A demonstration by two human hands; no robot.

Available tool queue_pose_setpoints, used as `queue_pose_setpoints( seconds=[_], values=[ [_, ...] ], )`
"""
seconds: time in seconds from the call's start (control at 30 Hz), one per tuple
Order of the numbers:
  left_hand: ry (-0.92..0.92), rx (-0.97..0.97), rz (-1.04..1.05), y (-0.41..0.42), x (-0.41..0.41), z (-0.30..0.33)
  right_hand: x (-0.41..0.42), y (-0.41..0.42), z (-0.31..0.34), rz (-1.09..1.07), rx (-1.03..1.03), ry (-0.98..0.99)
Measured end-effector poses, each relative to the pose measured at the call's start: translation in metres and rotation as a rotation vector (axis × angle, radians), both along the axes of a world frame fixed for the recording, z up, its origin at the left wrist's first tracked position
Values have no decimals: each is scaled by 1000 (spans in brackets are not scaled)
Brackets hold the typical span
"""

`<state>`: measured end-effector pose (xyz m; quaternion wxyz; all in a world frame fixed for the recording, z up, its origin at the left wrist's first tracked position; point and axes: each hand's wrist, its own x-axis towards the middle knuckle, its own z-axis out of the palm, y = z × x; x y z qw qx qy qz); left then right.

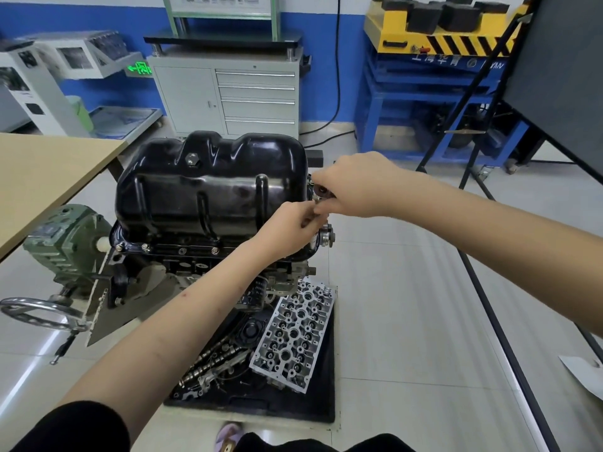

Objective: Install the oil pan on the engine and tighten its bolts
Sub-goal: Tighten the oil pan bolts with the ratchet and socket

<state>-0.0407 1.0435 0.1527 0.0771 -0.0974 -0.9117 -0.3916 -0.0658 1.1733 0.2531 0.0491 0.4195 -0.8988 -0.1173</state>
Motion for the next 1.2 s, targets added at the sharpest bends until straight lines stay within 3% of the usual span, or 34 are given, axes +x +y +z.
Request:
queue_pose_setpoints(
  seconds=[0.1, 0.17, 0.27, 0.37, 0.6, 0.73, 0.9, 1.07, 1.2],
  values=[
    [-2, -39, 4, 2, 1, 1, -6, 2, 9, 186, 142, 0],
    [-26, -23, 1, 1, 2, 1, -8, 3, 9, 203, 119, 27],
    [-24, 26, 6, -2, 3, 2, -4, 1, 0, 54, 8, 90],
    [-25, 19, -10, -2, 3, 2, 1, -1, -10, -82, -132, -22],
    [-47, 6, -12, 1, 3, 2, -14, 9, 6, 189, 14, -117],
    [-45, 35, -4, -1, 4, 0, -11, 8, 0, 66, -8, 63],
    [-20, 40, -3, 0, 2, 2, 0, -4, -12, -155, -123, 12],
    [-47, -16, -24, 1, 2, 2, -9, 4, 7, 130, 19, -23],
    [-71, 32, -24, 0, 3, 0, -6, 7, 3, 83, 1, 103]
  ],
)
